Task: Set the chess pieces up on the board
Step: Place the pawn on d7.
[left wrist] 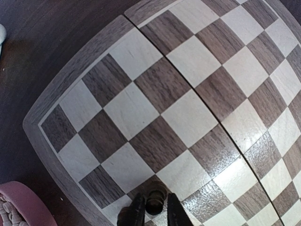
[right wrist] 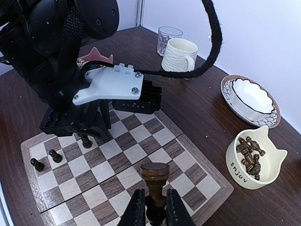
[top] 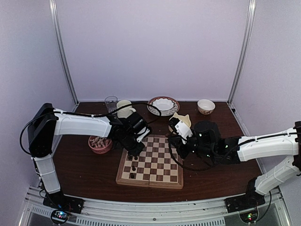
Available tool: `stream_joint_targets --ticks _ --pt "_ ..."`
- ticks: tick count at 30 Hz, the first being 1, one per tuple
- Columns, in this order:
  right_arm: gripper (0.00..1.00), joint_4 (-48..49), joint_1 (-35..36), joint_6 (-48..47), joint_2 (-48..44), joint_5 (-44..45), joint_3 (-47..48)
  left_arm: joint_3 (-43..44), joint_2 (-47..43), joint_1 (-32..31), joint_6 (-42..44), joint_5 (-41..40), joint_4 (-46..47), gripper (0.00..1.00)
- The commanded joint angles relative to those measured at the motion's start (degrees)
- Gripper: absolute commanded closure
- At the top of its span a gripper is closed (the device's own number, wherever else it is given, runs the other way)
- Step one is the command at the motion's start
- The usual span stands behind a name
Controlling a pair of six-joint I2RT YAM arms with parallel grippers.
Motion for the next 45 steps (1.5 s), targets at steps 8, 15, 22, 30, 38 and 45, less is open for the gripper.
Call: stream_joint_targets --ticks 8,15,22,30,38,45 --pt "1.00 0.95 -0.13 0.36 -0.10 0.26 -0.01 2.14 0.16 -0.51 -0.24 -0.26 -0.10 0.84" --pt "1.00 0.89 -0.12 0.36 0.02 0.09 0.09 2.55 0.14 -0.58 0.01 -0.32 -0.11 0.71" --pt "1.00 0.90 -0.14 0.36 -0.18 -0.01 0.12 5.85 -0.16 -0.57 0.96 -0.76 -4.63 0.71" --pt "1.00 0.83 -0.08 0.27 -0.54 0.22 0.07 11.30 -0.37 -0.47 3.00 0.13 -12.40 0.65" --pt "1.00 1.08 -0.12 0.27 -2.93 1.00 -0.97 20.51 4.35 -0.41 5.07 2.12 -22.98 0.62" --pt "0.99 4.03 -0.14 0.71 -7.77 3.94 -4.49 27.93 10.88 -0.25 6.18 2.06 -28.69 0.62"
